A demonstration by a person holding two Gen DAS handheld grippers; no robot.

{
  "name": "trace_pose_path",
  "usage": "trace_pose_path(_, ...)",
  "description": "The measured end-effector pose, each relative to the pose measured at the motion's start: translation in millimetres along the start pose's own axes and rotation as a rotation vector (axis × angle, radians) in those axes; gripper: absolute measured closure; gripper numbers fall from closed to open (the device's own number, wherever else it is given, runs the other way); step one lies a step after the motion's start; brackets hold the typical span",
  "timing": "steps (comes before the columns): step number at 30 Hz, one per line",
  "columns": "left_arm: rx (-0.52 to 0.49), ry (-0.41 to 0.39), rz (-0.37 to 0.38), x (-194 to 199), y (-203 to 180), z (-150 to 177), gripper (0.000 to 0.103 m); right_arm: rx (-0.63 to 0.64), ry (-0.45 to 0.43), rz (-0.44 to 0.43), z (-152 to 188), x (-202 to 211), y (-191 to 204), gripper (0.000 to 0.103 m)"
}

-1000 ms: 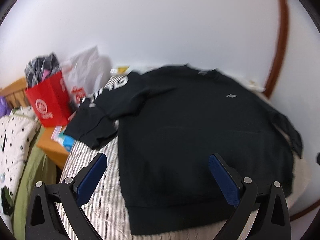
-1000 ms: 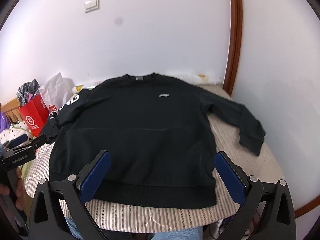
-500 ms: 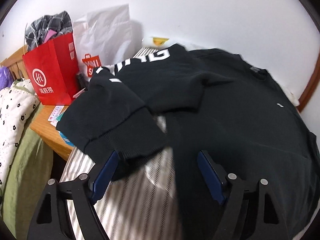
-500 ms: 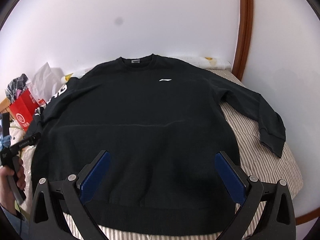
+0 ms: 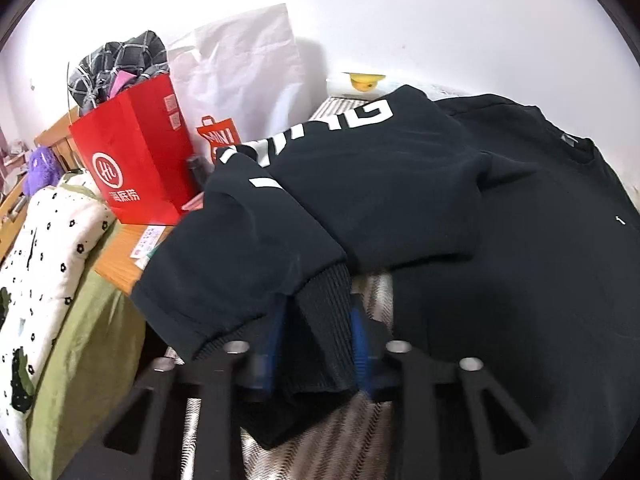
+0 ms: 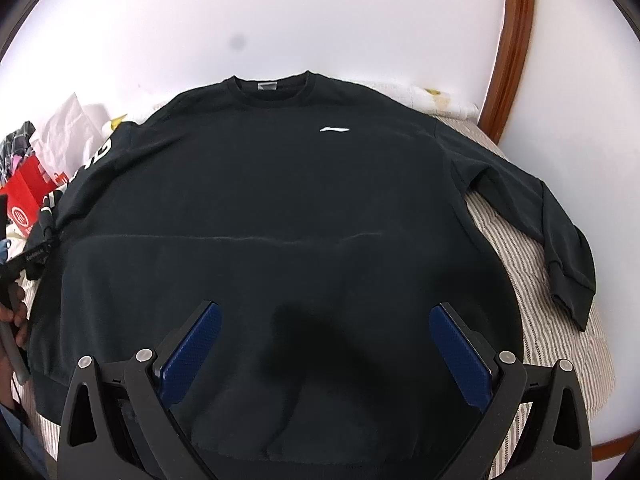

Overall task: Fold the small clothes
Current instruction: 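Grasp the lettered sleeve cuff with the left tool and fold it across the body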

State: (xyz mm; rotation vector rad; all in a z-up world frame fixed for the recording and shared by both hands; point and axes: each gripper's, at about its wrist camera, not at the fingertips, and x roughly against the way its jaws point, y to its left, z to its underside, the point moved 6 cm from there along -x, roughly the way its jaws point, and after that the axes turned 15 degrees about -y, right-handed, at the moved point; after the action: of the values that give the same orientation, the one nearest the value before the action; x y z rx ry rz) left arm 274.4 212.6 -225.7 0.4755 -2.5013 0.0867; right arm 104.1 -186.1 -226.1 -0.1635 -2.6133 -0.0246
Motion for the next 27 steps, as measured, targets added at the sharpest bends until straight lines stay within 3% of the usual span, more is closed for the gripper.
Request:
trace_pose_path(1, 0.000, 0.002, 0.004, -0.1, -0.3, -0.5, 0.089, 0.000, 0.006, 0.001, 1.0, -1.8, -1.0, 0.000)
trace_pose_path(4, -0.020, -0.009, -0.009, 7.5, -0.7, -5.7, 0.091, -0.002, 0.020, 0.005, 2.3, -5.5, -2.2, 0.000)
trace_pose_path(9, -0.001, -0.057, 0.070, 36.3, -14.7, -27.2, 0.092, -0.010, 0.023, -0.012, 0.6, -3.3, -3.3, 0.000)
trace_pose_path(12, 0.023, -0.045, 0.159, 48.4, -33.5, -37.7, 0.092, -0.017, 0.023, -0.031, -0.8, -1.1, -4.5, 0.000)
trace_pose_path(20, -0.001, -0.074, 0.223, 69.7, -79.2, -55.2, 0.092, -0.031, -0.018, -0.023, -8.2, 16.3, -32.7, 0.001)
trace_pose_path(27, -0.050, -0.069, 0.310, 85.7, -144.0, -62.1, 0.092, -0.056, -0.050, 0.011, -4.7, 30.8, -76.9, 0.001)
